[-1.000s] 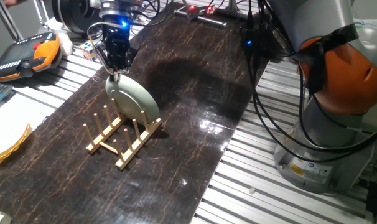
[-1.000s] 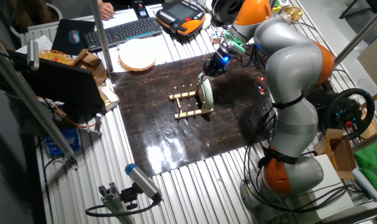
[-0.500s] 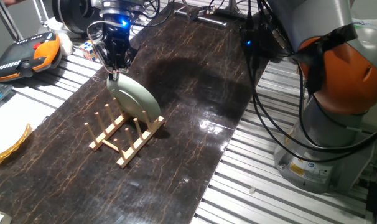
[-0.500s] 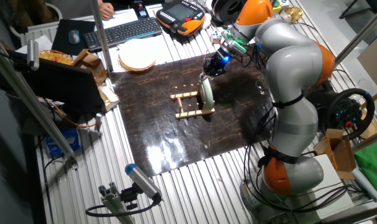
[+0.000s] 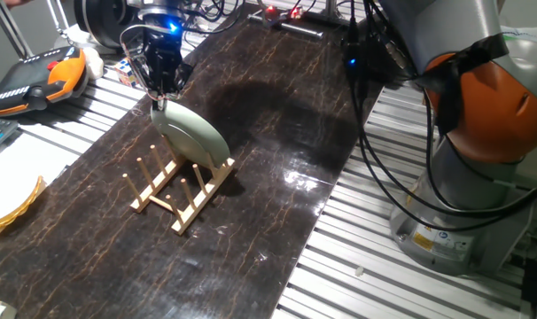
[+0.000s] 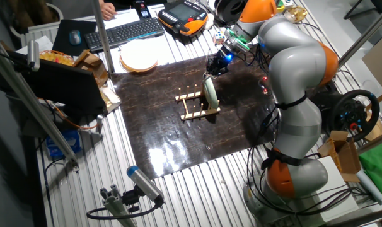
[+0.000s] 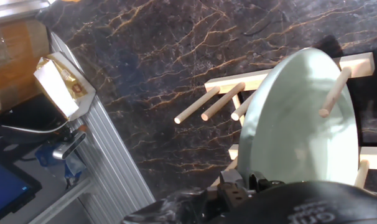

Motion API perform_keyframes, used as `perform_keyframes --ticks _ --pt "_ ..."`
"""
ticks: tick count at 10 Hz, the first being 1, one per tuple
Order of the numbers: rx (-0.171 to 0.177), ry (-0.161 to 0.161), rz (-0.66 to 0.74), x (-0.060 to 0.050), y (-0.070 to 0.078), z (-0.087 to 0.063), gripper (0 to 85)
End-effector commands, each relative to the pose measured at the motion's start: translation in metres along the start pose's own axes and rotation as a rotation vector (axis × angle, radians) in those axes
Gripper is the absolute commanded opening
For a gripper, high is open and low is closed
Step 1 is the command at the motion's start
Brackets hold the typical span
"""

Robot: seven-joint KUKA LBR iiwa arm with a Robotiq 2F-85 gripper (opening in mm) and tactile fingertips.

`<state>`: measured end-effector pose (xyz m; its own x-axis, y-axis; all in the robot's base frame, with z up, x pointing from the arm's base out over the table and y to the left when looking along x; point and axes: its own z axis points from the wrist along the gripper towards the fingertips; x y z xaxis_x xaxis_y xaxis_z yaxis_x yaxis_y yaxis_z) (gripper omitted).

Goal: Take the dish off the dish rack

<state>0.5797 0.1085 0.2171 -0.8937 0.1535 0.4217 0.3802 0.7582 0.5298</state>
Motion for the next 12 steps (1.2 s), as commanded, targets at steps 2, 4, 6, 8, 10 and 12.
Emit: perform_keyframes --ticks 2,4,6,8,10,12 --pt "0.002 0.001 0.002 0.0 0.006 0.001 0.7" --pt "0.005 0.007 0.006 -0.001 0.012 0.002 0.7" --pt "-0.006 0.02 0.001 -0.006 0.011 0.004 0.7" --pt "-0.011 0.023 -0.002 -0.01 0.011 0.005 0.7" --pt "-0.019 0.032 0.0 -0.009 0.014 0.006 0.7" --pt "-0.02 0.036 0.002 -0.009 0.018 0.007 0.7"
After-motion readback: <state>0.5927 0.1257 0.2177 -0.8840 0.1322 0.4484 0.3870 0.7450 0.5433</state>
